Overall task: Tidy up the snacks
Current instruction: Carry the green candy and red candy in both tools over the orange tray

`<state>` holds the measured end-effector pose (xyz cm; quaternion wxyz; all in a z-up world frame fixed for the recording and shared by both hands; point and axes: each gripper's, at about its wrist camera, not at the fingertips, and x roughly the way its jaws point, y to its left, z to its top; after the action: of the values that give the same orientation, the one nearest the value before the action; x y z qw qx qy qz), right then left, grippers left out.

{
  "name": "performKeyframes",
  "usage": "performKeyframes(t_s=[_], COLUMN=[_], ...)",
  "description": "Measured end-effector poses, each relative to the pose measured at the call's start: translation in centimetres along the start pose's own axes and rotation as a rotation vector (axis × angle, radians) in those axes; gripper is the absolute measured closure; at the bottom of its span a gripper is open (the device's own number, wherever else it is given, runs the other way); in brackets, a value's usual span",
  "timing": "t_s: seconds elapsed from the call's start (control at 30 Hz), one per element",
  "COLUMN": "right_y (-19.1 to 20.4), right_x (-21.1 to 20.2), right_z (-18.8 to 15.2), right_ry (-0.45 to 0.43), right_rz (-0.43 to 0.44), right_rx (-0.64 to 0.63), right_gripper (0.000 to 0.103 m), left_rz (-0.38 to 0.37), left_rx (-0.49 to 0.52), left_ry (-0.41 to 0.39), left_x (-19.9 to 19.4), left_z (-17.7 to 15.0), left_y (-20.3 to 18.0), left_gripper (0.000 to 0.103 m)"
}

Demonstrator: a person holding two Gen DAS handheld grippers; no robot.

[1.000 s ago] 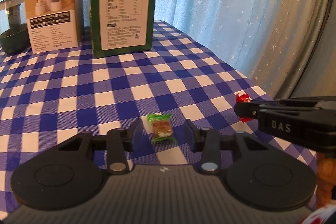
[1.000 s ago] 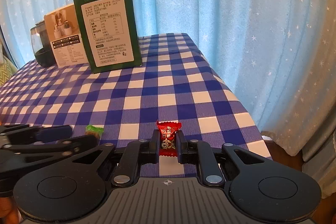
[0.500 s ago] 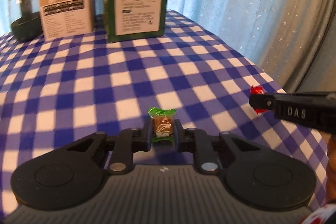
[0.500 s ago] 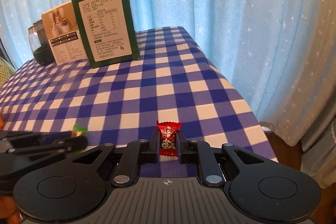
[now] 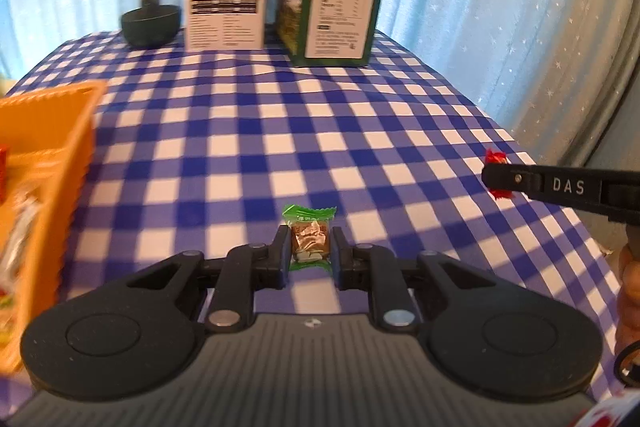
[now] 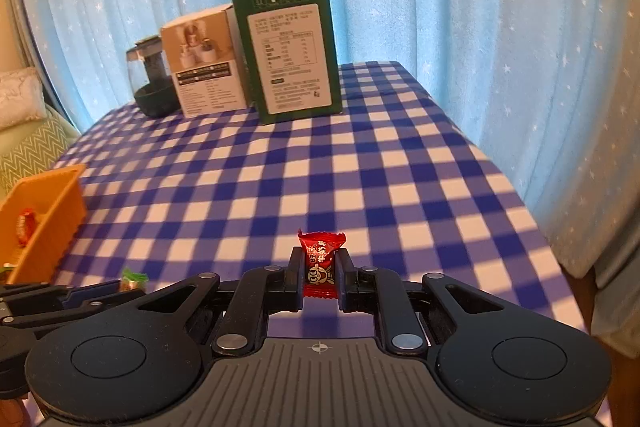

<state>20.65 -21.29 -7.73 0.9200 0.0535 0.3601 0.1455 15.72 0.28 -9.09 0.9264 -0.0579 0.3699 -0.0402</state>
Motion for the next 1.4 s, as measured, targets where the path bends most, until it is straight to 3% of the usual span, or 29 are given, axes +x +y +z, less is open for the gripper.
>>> performKeyframes(t_s=[0.43,0.73,1.4], right_y=[5.2,8.7,18.7], right_x=[-8.0,-11.6,-12.6], right_z=[-5.2,-6.8,-5.8], right_ry=[0.024,0.024,0.006], right_rz=[0.033,0.065,0.211], right_rx=[0.02,-0.047,-0.205], right_gripper=[0.088,0.088,0.087], left_rz=[0.037,0.055,0.134], left_rx=[-0.039,-0.045,-0.135], left_ry=[-0.027,-0.066,-0.106], left_x=[-10.2,-15.3,-22.2], left_z=[-3.0,-3.7,-4.4], left_y=[2.1,3.1,11.0], left_gripper=[0.085,0.085,0.085])
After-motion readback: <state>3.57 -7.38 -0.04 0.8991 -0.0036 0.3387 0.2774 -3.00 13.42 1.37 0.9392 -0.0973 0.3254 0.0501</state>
